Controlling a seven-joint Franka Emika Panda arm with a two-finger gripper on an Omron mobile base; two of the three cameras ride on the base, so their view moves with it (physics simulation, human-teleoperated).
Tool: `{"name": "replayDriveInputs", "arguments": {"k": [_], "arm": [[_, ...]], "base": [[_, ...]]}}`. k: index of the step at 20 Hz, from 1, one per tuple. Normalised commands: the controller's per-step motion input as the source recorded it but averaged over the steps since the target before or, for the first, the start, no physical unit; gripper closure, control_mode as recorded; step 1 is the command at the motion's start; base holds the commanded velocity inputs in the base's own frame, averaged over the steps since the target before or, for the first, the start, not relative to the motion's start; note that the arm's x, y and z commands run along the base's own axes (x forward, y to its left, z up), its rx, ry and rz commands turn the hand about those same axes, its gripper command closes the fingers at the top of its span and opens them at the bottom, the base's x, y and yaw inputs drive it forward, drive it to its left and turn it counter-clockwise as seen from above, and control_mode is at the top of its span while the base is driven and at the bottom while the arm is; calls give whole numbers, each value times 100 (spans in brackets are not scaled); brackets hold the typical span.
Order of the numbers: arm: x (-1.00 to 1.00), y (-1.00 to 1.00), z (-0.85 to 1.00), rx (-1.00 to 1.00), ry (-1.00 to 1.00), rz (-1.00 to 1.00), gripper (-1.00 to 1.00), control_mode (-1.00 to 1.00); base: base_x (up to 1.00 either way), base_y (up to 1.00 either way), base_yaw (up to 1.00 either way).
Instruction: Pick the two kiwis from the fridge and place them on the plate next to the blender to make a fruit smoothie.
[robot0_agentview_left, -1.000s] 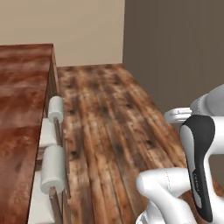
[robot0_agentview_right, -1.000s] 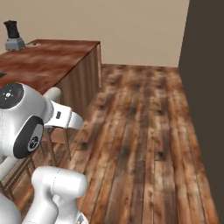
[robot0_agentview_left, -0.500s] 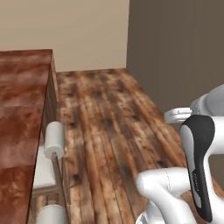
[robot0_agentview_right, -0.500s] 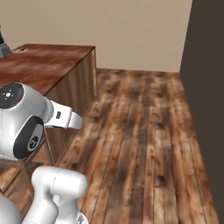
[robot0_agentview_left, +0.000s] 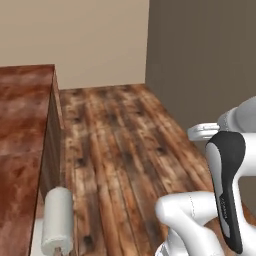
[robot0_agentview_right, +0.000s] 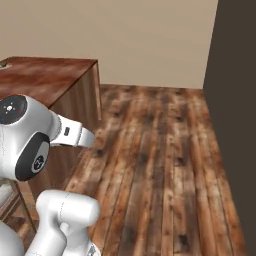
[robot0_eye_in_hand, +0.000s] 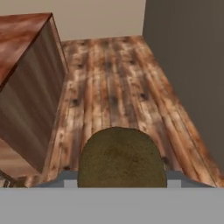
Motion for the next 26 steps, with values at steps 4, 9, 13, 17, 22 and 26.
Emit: {"name": "replayDriveInputs", "arguments": {"k": [4,9,13,17,22,26], "arm": [[0,0,0,0,0,0,100,100],[0,0,0,0,0,0,100,100],[0,0,0,0,0,0,100,100],[0,0,0,0,0,0,100,100],[0,0,0,0,0,0,100,100],[0,0,0,0,0,0,100,100]], "base": [[100,16,-16],[100,30,-7],[100,39,-1],[100,42,0],[100,37,-1],[100,14,-3]]}}
